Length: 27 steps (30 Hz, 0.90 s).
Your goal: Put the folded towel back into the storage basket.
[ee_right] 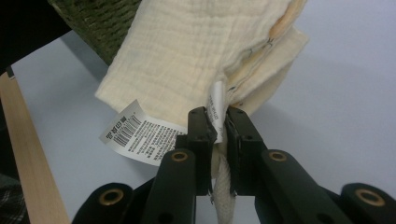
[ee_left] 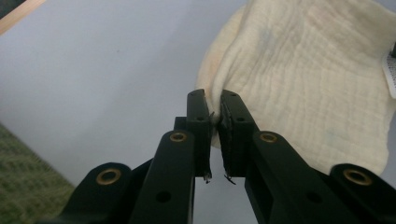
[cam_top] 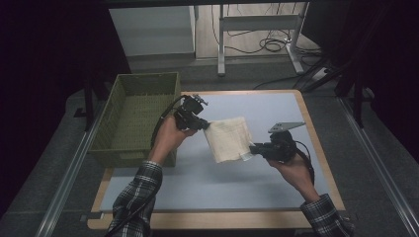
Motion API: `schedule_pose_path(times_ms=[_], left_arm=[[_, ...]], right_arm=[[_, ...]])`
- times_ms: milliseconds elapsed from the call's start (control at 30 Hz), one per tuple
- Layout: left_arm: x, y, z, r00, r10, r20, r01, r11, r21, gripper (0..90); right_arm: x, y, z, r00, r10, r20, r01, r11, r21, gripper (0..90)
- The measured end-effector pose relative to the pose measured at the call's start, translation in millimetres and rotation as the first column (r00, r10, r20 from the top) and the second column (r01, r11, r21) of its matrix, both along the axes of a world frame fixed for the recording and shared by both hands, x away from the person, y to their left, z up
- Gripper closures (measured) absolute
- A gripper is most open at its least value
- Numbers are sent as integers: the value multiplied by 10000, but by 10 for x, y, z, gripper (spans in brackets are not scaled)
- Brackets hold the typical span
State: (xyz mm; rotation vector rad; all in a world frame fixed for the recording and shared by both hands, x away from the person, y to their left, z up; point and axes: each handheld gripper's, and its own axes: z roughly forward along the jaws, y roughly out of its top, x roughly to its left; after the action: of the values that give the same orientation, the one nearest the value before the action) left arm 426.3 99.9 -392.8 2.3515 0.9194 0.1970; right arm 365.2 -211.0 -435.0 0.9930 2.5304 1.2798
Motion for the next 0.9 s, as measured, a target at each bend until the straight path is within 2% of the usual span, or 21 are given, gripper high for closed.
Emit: schedule_pose_path(times_ms=[133, 500, 900], left_arm=[[22, 139, 63, 9998, 68, -194, -67, 10000, 35, 838], [28, 433, 227, 9984, 511, -255, -506, 9986, 167, 838], [62, 705, 381, 9959, 904, 11, -904, 9953, 360, 840]], right_arm=[[41, 119, 56, 9998, 174, 8, -174, 9998, 29, 810], [149, 439, 211, 9983, 584, 70, -584, 9983, 44, 810], [292, 754, 347, 9969, 784, 25, -784, 9969, 59, 809]])
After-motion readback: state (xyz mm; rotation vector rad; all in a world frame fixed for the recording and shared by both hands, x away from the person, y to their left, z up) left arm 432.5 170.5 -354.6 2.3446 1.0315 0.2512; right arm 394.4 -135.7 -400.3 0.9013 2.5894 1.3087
